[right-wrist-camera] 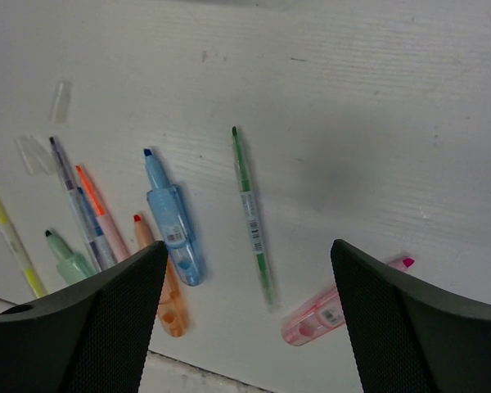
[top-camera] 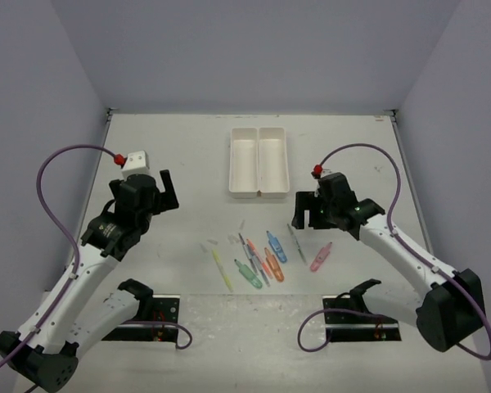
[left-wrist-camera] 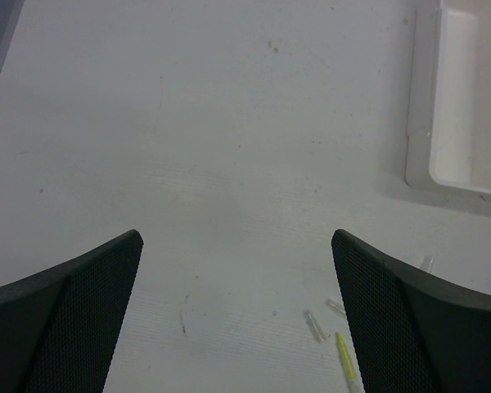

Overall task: Sort the stationery into containers
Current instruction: Pick up the pen from the center of the board.

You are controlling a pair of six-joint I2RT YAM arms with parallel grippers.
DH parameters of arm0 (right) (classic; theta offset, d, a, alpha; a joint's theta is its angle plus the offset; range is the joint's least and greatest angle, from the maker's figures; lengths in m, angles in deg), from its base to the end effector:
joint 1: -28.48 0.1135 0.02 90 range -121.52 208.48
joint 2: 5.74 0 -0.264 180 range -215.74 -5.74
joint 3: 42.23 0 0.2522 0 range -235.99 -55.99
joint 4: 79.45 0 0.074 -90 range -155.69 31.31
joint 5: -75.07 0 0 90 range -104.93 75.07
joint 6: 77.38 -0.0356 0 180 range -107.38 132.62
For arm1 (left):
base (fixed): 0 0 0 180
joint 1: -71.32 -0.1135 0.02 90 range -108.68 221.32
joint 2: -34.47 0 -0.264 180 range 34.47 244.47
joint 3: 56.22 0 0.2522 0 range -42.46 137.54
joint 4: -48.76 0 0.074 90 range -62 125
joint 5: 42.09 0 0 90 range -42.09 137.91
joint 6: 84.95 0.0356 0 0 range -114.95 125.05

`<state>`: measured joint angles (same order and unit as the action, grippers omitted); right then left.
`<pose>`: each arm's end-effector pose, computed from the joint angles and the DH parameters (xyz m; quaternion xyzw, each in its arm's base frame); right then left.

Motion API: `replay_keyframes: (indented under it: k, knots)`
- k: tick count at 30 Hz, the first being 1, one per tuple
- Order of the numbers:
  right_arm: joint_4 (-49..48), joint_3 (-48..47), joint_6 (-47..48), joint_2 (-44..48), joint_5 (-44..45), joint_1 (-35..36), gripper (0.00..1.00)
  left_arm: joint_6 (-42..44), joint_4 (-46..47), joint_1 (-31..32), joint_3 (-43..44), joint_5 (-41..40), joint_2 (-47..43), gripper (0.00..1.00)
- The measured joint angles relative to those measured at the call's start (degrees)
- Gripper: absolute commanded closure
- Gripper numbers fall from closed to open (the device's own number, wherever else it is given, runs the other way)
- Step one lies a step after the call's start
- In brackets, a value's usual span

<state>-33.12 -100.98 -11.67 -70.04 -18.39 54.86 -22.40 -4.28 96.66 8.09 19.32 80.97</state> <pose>0.1999 0.1015 0.2408 -0.0271 0.9444 0.1655 0.2828 0.1558 -0.0550 0.3214 -0.1294 0.8582 -0.0018 0.4967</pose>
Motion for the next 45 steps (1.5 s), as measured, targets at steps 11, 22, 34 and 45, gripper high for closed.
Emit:
replay_keyframes:
  k: [11, 22, 34, 45]
  knots:
    - [1.68, -0.97, -1.92, -13.19, 6.65, 8.98, 0.46, 0.71, 1.1, 0.0, -0.66, 2.71, 0.24, 0.0]
    - [-0.28, -0.68, -2.77, -16.18, 7.43, 9.73, 0.65, 1.06, 1.46, 0.0, -0.66, 2.99, 0.94, 0.0]
    - [0.3, -3.09, -2.46, -25.04, 7.04, 9.74, 0.95, 1.12, 1.46, 0.0, -0.66, 3.07, 1.01, 0.0]
    - [1.1, -4.87, -2.31, -24.28, 7.52, 10.28, 1.0, 0.22, 1.98, 0.06, -0.64, 7.05, 2.51, 0.0]
